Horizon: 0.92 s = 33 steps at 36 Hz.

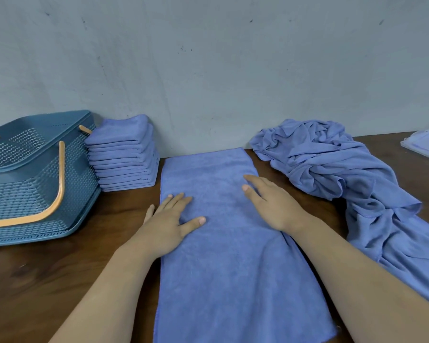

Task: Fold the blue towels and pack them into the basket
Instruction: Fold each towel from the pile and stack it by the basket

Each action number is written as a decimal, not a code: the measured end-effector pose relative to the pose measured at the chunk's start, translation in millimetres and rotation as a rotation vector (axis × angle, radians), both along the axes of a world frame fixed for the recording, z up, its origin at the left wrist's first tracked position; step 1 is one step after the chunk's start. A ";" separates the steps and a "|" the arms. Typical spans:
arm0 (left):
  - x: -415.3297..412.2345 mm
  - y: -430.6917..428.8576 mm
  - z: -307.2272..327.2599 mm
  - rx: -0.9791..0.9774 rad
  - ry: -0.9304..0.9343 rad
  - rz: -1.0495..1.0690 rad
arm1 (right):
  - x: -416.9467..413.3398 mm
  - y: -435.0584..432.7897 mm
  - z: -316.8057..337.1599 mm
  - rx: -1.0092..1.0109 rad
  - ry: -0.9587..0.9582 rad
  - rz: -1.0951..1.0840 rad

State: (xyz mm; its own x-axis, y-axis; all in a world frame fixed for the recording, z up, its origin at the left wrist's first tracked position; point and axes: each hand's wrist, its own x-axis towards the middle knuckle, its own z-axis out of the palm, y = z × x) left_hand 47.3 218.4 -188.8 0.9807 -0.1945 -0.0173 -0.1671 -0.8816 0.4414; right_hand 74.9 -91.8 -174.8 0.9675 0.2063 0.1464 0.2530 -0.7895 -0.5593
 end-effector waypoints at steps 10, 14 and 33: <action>-20.8 3.6 4.3 -0.315 -0.176 0.101 | -42.5 -3.2 7.8 0.260 0.050 -0.074; -47.7 6.7 2.9 -0.278 -0.175 0.105 | -76.8 -19.9 -1.0 0.264 0.038 -0.066; -186.4 15.4 0.1 -0.133 -0.264 -0.029 | -157.5 -56.1 -18.9 0.083 -0.183 -0.108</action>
